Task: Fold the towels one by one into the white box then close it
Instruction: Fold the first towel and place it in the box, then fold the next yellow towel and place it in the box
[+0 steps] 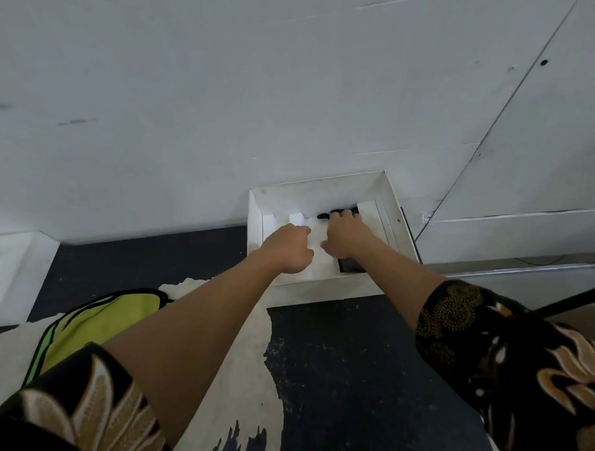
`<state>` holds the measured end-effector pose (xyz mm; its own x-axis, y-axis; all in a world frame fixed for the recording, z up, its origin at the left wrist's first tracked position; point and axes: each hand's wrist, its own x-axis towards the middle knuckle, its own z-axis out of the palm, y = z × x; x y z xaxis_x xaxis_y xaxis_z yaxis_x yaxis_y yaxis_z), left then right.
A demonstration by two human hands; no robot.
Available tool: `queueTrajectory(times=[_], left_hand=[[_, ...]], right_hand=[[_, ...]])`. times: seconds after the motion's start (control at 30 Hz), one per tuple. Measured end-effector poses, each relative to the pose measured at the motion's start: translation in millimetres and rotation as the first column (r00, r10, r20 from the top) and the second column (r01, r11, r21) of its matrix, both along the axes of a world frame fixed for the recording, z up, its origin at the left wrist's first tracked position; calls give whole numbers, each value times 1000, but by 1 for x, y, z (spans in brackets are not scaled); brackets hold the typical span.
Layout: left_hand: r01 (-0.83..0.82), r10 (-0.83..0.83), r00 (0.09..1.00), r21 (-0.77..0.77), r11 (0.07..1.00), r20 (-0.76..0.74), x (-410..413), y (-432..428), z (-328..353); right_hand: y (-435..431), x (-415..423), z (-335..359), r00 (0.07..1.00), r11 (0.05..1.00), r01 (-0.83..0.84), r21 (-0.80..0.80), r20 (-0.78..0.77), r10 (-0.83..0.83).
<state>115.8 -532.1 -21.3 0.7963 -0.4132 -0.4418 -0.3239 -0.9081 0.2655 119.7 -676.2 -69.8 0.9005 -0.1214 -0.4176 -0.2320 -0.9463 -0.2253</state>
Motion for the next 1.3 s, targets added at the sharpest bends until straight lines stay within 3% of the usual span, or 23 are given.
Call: queueTrajectory(times=[0.17,0.4,0.5,0.8,1.0,1.17,1.3], left_hand=[[56,-91,958,136,989,271,-19,24,14],[64,-102,889,99,993,446,-68,108,13],[24,-42,902,46,999,430,-92,151,7],[-120,82,933,90,989,350,-166,321,-27],[-213,190,969,140,967,160,-211,419,-73],[-112,115,993,178,978,-7,-239,469,-98],[-70,74,997,140,988,-26,-248,487,-110]], right_hand=[[28,-43,33,975,997,69,24,211,-73],[98,-119,48,925,986,164,-6,347,-151],[137,-150,47,899,980,199,23,394,-192],[293,-221,10,915,977,170,127,346,-205],[379,-249,-28,983,992,-47,116,183,25],[422,-268,-56,964,970,-242,19,114,239],[430,-276,-65,947,951,-302,-67,94,308]])
